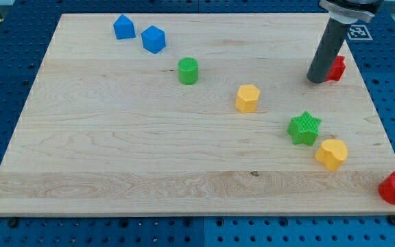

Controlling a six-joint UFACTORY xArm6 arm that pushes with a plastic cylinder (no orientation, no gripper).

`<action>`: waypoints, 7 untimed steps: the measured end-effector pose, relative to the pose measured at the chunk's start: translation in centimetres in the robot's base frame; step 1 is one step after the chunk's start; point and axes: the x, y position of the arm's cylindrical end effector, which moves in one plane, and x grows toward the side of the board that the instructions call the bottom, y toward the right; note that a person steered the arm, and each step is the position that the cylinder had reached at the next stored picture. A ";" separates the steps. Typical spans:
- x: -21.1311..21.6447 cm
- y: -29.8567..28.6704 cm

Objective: Slide green circle to the yellow hexagon

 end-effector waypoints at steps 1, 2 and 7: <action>-1.1 -8.7; -3.3 -17.9; -4.3 -22.2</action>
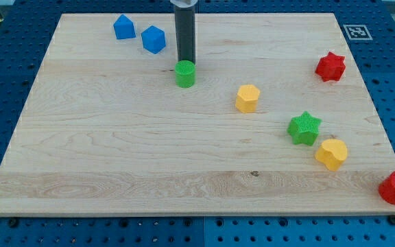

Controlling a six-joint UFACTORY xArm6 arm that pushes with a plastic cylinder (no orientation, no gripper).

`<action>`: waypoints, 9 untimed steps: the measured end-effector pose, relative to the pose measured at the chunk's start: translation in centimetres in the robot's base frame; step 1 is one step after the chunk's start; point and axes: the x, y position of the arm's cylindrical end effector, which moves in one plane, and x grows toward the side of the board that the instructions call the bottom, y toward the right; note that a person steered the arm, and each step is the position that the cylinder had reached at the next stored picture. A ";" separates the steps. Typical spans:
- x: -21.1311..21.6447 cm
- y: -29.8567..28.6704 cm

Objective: Slide green circle to the yellow hexagon

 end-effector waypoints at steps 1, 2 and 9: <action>-0.6 -4.0; 0.5 -9.6; 8.3 8.7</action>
